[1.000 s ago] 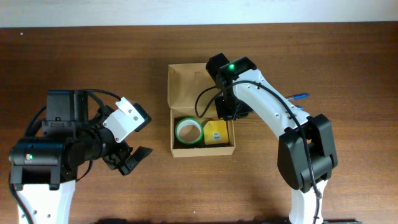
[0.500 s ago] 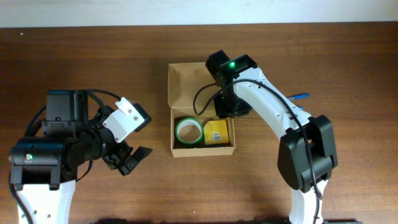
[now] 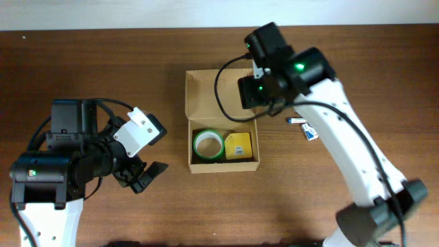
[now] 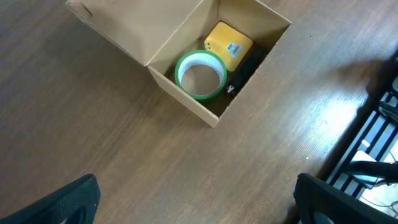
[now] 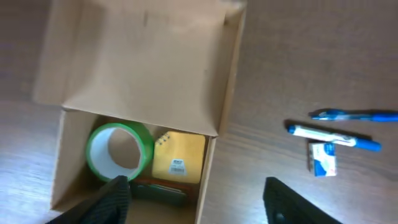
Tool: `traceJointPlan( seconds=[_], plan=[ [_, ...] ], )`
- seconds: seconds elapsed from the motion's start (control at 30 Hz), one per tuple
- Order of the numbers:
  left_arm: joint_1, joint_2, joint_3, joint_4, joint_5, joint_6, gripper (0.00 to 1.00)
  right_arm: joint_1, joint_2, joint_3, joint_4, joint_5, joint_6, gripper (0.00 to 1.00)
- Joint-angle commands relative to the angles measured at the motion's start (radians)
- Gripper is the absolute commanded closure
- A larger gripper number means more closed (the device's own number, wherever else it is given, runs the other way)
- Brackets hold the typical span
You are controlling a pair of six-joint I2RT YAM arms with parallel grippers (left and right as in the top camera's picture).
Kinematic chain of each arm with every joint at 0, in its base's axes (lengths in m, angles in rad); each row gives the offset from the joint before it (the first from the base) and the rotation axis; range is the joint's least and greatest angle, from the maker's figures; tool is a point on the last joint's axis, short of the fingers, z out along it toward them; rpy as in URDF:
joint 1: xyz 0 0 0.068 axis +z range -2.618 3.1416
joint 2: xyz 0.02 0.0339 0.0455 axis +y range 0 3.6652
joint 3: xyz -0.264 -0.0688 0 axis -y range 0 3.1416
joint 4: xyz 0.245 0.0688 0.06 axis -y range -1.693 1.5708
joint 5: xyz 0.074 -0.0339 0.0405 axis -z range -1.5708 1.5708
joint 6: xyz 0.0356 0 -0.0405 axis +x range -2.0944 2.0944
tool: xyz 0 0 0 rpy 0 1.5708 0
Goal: Pack container
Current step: 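Move the right gripper right toward the pens and staples box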
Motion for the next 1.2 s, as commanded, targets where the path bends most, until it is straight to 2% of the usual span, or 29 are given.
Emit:
traceJointPlan(
  seconds=[0.0,0.03,0.37,0.6,0.77,1.17],
  plan=[
    [0.006,-0.001,0.018,0.000,0.018,0.013,0.00,-0.036,-0.046,0.014,-0.015,0.070,-0.018,0.11],
    [0.006,-0.001,0.018,0.000,0.018,0.013,0.00,-0.052,-0.056,0.014,-0.023,0.072,-0.018,0.01],
    [0.006,-0.001,0.018,0.000,0.018,0.013,0.00,-0.283,-0.076,-0.002,-0.067,0.016,-0.016,0.01],
    [0.006,-0.001,0.018,0.000,0.018,0.014,0.00,-0.416,-0.033,-0.007,-0.065,-0.124,-0.012,0.01],
    [0.006,-0.001,0.018,0.000,0.018,0.013,0.00,-0.468,0.002,-0.078,-0.039,-0.128,0.138,0.01],
    [0.006,-0.001,0.018,0.000,0.018,0.013,0.00,-0.483,0.003,-0.495,0.265,-0.118,0.419,0.01]
  ],
)
